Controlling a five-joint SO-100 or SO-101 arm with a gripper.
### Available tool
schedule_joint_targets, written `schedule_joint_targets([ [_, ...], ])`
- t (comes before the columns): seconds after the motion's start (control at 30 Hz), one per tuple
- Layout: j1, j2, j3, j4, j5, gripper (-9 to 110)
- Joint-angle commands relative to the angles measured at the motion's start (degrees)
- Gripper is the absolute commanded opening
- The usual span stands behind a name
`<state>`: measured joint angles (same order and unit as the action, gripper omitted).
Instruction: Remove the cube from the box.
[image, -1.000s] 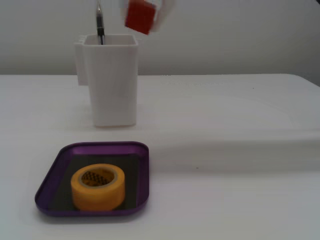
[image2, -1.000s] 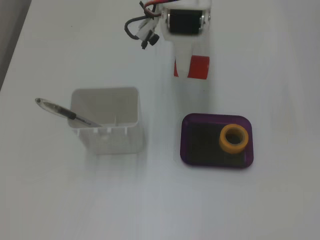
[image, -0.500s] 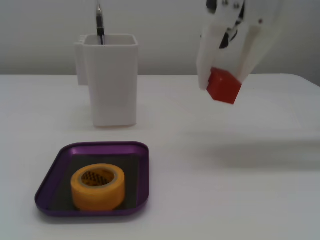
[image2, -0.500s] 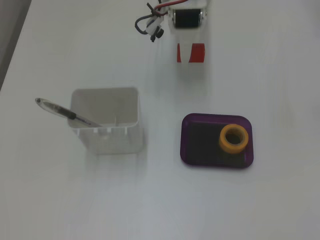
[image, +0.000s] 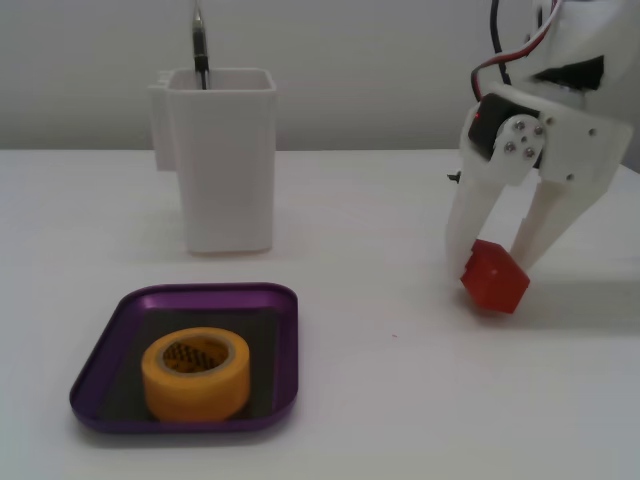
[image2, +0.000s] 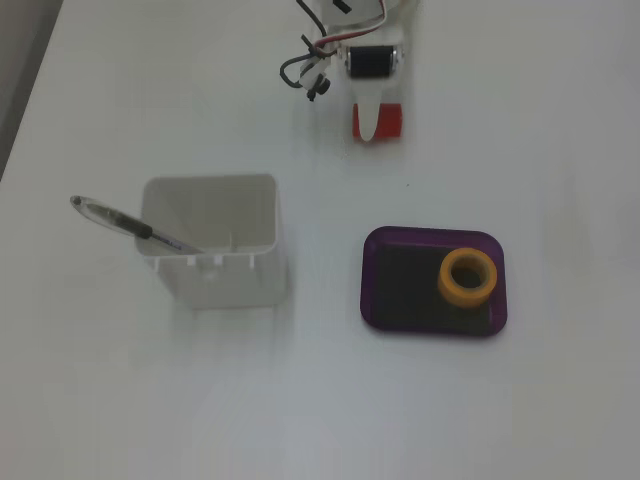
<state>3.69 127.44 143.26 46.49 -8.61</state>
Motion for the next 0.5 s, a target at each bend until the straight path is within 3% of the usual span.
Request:
schedule_joint_targets([
  [0.0,-0.4,1.4,-0.5,-1.0,0.9,-1],
  [0.2,-2.2,2.1,-0.4,-0.5,2.2,9],
  [0.47,-7.8,2.1,-1.1,-0.8,11.8,22],
])
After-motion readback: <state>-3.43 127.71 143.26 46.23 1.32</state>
